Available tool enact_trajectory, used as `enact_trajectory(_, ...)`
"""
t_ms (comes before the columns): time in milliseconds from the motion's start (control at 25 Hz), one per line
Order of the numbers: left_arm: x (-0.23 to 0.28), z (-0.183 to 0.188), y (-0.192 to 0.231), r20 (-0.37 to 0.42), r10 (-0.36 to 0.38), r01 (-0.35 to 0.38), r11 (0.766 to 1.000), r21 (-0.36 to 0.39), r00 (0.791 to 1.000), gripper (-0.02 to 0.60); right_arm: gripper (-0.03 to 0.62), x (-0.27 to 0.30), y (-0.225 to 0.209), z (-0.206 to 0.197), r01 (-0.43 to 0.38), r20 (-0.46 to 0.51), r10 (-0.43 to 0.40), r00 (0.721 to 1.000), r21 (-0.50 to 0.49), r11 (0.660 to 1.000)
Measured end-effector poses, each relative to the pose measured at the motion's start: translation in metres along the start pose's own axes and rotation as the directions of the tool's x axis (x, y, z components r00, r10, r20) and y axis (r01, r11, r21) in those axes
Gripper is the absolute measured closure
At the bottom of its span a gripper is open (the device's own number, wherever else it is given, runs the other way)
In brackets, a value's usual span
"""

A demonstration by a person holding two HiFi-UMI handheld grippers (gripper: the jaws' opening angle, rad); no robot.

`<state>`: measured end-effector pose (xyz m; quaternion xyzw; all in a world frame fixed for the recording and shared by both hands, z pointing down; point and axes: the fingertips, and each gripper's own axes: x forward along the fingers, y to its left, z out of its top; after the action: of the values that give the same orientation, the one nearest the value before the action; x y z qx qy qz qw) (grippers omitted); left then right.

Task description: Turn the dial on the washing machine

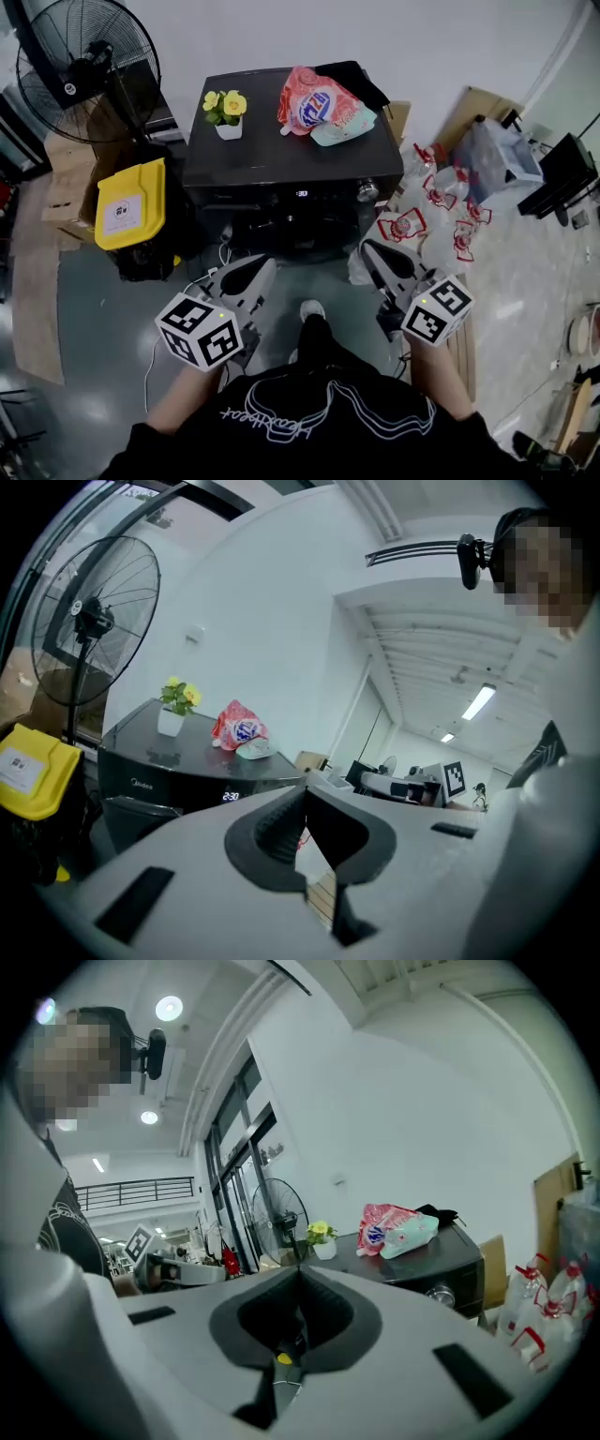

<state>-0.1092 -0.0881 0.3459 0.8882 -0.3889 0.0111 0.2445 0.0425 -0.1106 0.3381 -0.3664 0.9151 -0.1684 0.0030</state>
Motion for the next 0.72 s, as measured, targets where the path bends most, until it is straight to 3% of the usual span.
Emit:
enact_trajectory(240,-0.021,0.024,-0.045,0.050,-0.094,0.090,0.994,0.067,0.994,0.577,0.589,-0.021,0.045,0.016,-0.057,0.009,0.058,0.998,-0.086,0.995)
enact_trajectory(720,-0.035,0.037,-0.077,0.086,-0.145,0.134,0.984,0.121,0.986,0.577,0.590,-0.034,0.082,0.032,-0.089,0.055,0.099,0.994,-0.155,0.984)
